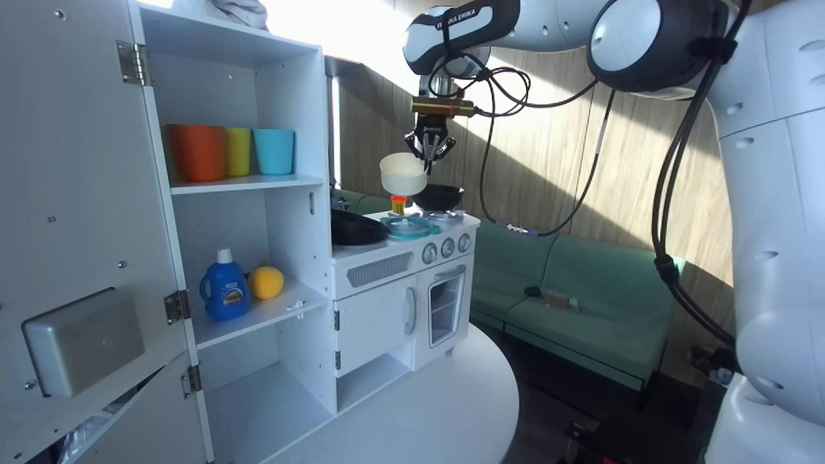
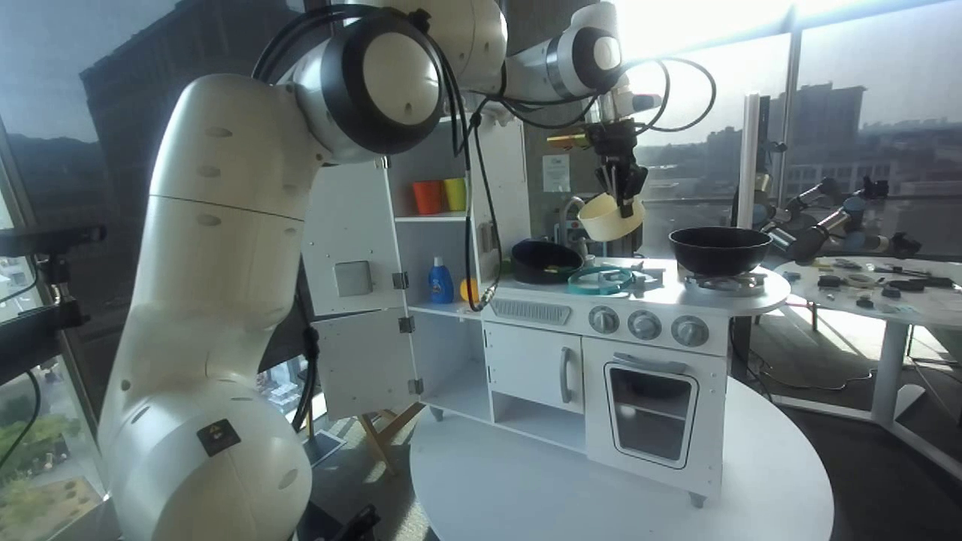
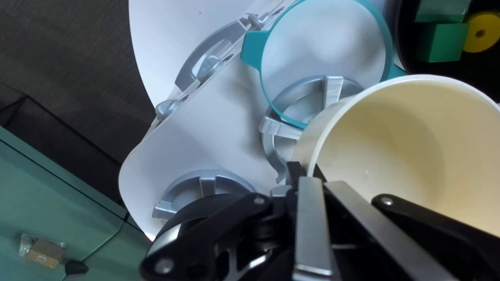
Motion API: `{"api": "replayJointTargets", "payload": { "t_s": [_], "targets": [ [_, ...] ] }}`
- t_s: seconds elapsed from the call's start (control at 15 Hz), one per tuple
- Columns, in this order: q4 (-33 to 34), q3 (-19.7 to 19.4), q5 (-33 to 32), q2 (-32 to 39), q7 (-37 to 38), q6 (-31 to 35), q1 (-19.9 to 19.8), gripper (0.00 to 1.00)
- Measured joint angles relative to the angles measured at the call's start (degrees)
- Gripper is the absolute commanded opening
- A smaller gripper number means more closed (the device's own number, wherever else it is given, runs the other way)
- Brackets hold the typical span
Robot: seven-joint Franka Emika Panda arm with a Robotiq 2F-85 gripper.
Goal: Pour the contents of white bowl into the black bowl
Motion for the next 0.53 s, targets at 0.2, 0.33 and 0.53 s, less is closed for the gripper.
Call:
{"api": "replayJointTargets", "payload": {
  "t_s": [0.2, 0.33, 0.53],
  "targets": [
    [3.1, -0.3, 1.9, 2.7, -0.9, -1.9, -1.0, 0.05],
    [5.0, -0.2, 2.7, 4.4, -1.3, -2.7, -1.7, 0.05],
    [7.6, -0.2, 3.9, 6.9, -1.9, -4.4, -2.5, 0.05]
  ]
}}
